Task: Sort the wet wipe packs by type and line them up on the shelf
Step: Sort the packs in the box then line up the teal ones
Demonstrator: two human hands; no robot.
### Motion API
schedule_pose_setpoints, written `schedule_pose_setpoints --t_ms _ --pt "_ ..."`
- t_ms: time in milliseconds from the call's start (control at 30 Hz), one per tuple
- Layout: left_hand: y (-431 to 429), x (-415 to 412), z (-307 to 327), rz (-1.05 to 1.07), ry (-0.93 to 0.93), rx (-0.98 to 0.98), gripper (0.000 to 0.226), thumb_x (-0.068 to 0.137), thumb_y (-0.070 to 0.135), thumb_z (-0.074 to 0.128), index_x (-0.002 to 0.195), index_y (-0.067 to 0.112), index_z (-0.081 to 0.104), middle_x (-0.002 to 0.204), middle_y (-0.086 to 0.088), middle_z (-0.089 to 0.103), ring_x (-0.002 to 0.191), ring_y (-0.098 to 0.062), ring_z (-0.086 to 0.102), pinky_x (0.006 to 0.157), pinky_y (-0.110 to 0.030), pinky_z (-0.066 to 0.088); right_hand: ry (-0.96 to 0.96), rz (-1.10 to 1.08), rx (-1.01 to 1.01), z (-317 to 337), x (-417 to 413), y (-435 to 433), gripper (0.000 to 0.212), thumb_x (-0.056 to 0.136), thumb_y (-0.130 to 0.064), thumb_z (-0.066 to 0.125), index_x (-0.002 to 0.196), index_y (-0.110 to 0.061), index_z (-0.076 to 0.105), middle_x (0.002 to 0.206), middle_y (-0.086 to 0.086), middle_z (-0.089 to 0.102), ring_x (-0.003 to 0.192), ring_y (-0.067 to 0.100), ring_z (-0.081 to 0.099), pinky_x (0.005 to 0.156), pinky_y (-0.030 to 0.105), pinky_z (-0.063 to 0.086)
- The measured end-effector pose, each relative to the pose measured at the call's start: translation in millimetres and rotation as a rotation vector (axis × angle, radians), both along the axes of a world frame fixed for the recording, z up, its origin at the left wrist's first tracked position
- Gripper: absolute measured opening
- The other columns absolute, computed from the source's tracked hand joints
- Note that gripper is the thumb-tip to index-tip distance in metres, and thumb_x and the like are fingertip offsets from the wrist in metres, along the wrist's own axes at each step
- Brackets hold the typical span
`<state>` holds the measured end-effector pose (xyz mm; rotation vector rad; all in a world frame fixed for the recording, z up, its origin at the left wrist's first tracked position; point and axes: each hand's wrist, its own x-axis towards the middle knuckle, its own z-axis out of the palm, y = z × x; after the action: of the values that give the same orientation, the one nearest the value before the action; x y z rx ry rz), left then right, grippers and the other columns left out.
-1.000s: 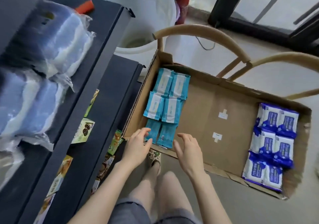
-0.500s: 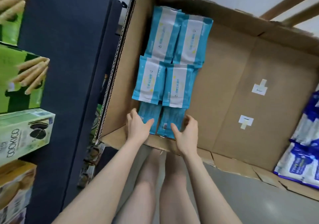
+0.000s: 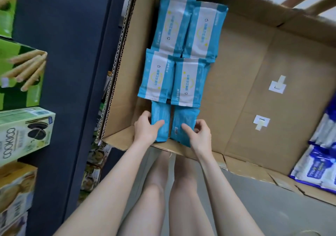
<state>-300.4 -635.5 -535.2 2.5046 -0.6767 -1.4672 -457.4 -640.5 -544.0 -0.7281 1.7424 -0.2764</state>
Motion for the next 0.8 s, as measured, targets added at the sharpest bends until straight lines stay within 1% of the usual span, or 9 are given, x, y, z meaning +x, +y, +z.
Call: schedule_pose_setpoints --t_ms 33,133,167,300,400,500,567,667,800 --pt "2.4 -3.0 8.7 0.04 0.034 -0.013 0.02 0.085 0.02 0.069 0.095 0.011 0.054 0.099 -0.002 0.063 0.092 -0.02 0.06 0.071 -0.031 0.051 -0.035 -0.016 0.005 9.1 -2.1 1.4 0.02 0.082 -0.013 0.071 0.083 -0.013 0.052 0.077 -0.004 0.06 0.069 0.008 0.053 0.061 0.012 0.042" --pt "12.2 -13.0 43.0 0.161 0.134 -0.068 0.016 0.086 0.012 0.066 0.097 0.012 0.054 0.101 -0.006 0.067 0.091 -0.022 0.064 0.079 -0.041 0.055 -0.087 -0.033 -0.009 41.8 -8.8 6.1 0.019 0.081 -0.01 0.072 0.086 -0.016 0.054 0.086 0.0 0.068 0.08 0.015 0.063 0.077 0.032 0.052" --pt "16.3 -15.7 58.3 0.182 0.157 -0.098 0.014 0.087 0.01 0.065 0.097 0.012 0.055 0.1 -0.005 0.067 0.09 -0.022 0.065 0.08 -0.043 0.055 -0.098 -0.028 -0.023 57.2 -11.1 7.2 0.018 0.081 -0.01 0.071 0.09 -0.016 0.057 0.091 0.0 0.069 0.084 0.016 0.066 0.078 0.034 0.053" --pt "37.3 -24.3 128.2 0.24 0.26 -0.249 0.009 0.091 0.011 0.059 0.1 0.014 0.058 0.095 -0.001 0.067 0.086 -0.017 0.064 0.069 -0.026 0.054 -0.162 0.044 -0.093 126.0 -16.0 13.9 0.009 0.085 -0.012 0.065 0.095 -0.012 0.066 0.091 0.0 0.071 0.081 0.012 0.066 0.071 0.029 0.053" --pt "53.6 -28.3 176.6 0.385 0.364 -0.346 0.007 0.097 0.015 0.051 0.098 0.017 0.057 0.1 -0.007 0.067 0.093 -0.025 0.065 0.079 -0.042 0.054 -0.264 0.03 -0.155 180.9 -11.4 21.3 0.007 0.091 -0.01 0.059 0.096 -0.009 0.064 0.087 -0.004 0.069 0.075 0.005 0.06 0.065 0.016 0.047" --pt "68.8 -36.2 216.6 0.533 0.49 -0.411 0.016 0.1 0.024 0.042 0.108 0.021 0.055 0.11 -0.01 0.067 0.1 -0.029 0.065 0.085 -0.051 0.053 -0.376 0.041 -0.161 224.7 -10.8 32.2 0.014 0.096 -0.016 0.053 0.106 -0.01 0.06 0.102 0.0 0.068 0.088 0.006 0.062 0.071 0.018 0.05" --pt "80.5 -43.8 241.9 0.594 0.562 -0.467 0.025 0.101 0.027 0.037 0.12 0.02 0.051 0.114 -0.007 0.065 0.099 -0.022 0.066 0.081 -0.041 0.056 -0.417 0.096 -0.173 249.6 -13.2 41.3 0.019 0.098 -0.022 0.05 0.11 -0.011 0.058 0.105 0.003 0.068 0.09 0.01 0.063 0.071 0.02 0.051" --pt "104.5 -59.7 270.5 0.616 0.57 -0.549 0.048 0.093 0.042 0.036 0.135 0.021 0.043 0.126 -0.004 0.06 0.109 -0.016 0.061 0.088 -0.033 0.053 -0.437 0.205 -0.225 279.8 -17.6 52.9 0.022 0.1 -0.027 0.044 0.108 -0.012 0.058 0.091 -0.01 0.066 0.079 -0.001 0.058 0.066 0.01 0.045" --pt "144.2 -82.7 293.5 0.711 0.54 -0.609 0.071 0.081 0.063 0.047 0.141 0.026 0.04 0.134 -0.001 0.056 0.12 -0.019 0.055 0.105 -0.047 0.041 -0.476 0.405 -0.282 306.5 -27.6 70.5 0.026 0.1 -0.029 0.041 0.109 -0.011 0.057 0.087 -0.013 0.062 0.076 -0.003 0.054 0.067 0.011 0.042"
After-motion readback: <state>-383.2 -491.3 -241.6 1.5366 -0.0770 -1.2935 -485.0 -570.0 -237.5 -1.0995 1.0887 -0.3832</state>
